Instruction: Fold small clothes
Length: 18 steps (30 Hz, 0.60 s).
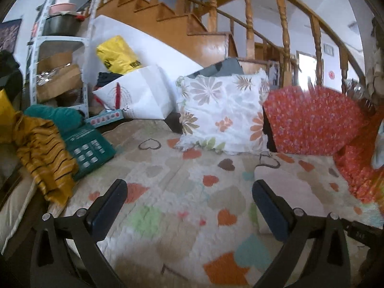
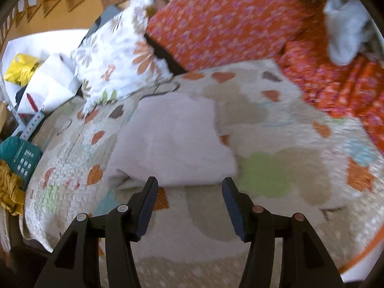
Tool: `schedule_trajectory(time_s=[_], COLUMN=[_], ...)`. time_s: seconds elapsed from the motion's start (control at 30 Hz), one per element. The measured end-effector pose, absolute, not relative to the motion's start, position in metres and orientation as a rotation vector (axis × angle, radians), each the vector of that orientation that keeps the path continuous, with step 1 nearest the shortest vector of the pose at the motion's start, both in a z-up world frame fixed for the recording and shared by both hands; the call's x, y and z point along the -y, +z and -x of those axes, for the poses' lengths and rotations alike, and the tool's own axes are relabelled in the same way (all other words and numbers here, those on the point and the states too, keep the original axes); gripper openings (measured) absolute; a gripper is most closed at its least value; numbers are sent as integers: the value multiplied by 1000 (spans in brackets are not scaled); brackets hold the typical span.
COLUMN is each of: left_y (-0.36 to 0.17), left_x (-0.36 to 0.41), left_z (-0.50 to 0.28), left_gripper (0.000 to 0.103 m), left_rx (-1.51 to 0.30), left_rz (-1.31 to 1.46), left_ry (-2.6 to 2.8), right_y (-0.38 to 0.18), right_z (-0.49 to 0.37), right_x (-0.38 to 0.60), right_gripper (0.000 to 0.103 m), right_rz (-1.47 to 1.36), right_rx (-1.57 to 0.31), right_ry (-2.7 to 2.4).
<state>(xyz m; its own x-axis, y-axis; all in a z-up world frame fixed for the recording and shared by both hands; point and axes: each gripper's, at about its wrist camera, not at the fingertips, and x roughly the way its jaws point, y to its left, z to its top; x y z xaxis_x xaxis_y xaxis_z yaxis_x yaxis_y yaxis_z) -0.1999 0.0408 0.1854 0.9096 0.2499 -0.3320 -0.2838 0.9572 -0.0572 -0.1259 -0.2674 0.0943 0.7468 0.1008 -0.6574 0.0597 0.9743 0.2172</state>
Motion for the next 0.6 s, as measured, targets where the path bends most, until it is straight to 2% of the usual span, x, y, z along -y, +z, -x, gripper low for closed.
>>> schedule_trajectory(time_s=[0.13,0.27,0.33,0.6], left_y=[200,209,205,158], left_x=[-32,-18,-9,20], left_z=[217,206,195,154], left_gripper=[103,103,103,103], left_rx=[-345,-386,-440,-653], left_rz=[126,156,143,111], left_ry=[206,137,102,114], right_y=[134,169,166,93], right_z=[155,176,175,111], right_x=[278,268,264,267], right_gripper=[63,90,92,92], right_rz=[-246,-150,-105,-92], right_rx=[-636,-427,-388,-610], right_ry=[-13,-106,-141,-118])
